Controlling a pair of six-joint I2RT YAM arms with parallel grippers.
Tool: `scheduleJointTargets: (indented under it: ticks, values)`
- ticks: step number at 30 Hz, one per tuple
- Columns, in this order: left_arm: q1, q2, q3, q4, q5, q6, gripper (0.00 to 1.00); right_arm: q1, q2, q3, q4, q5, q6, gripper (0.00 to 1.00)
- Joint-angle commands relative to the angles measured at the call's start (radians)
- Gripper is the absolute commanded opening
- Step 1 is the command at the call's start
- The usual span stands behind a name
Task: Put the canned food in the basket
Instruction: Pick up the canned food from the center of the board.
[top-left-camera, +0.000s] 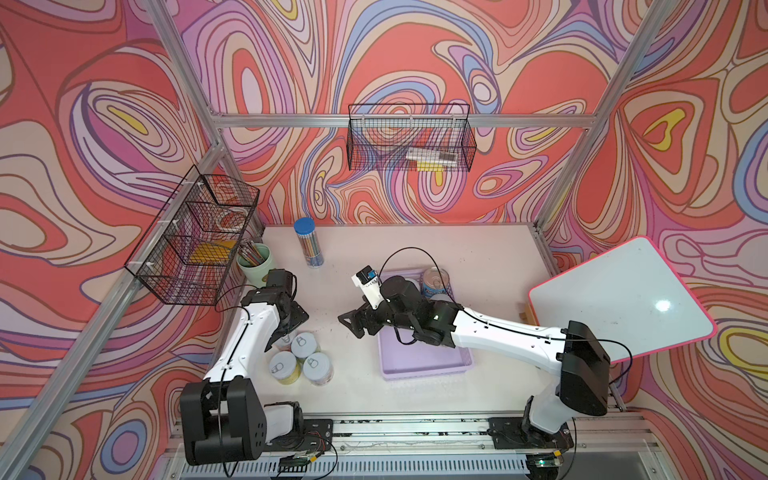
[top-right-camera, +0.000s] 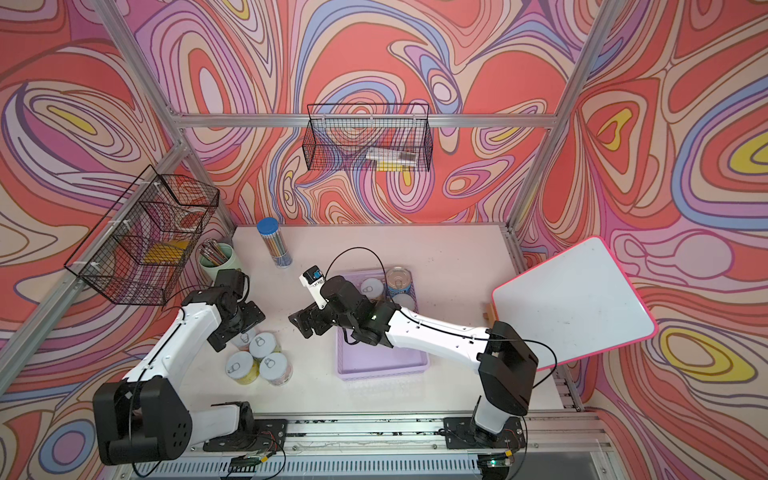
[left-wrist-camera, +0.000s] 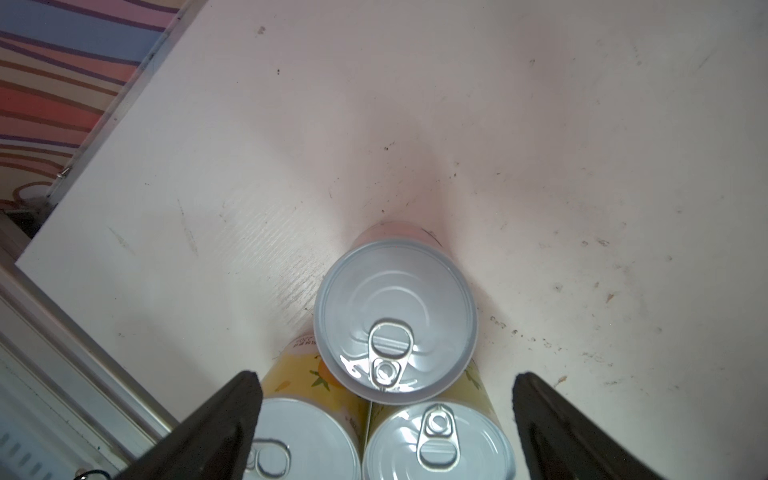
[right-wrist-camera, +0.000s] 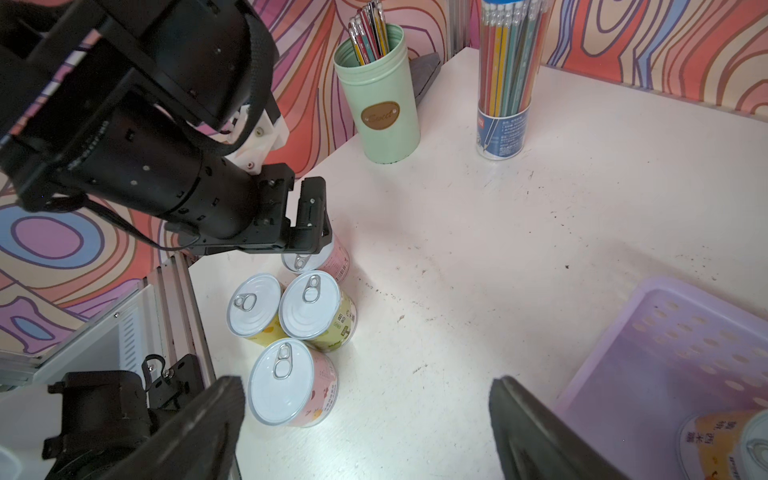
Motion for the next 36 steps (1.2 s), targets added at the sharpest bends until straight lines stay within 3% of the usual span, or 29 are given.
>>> scheduleJointTargets:
  ticks: [1,13,19,36]
  values:
    - [0.024,0.028,0.02,0.024,0.004,0.069,0.99,0.005,-0.014,-0.014,0.016,-0.013,-0.015,0.93]
    - [0.093,0.125,0.043,0.089,0.109,0.155,0.99,0.005,-0.003,-0.009,0.009,-0.038,-0.018,0.93]
    - [0.103,0.18,0.047,0.068,0.081,0.139,0.99,0.005,0.0,-0.007,0.004,-0.037,-0.02,0.93]
    - [0.104,0.202,0.016,0.078,0.124,0.128,0.85,0.005,0.01,0.001,0.002,-0.041,-0.014,0.93]
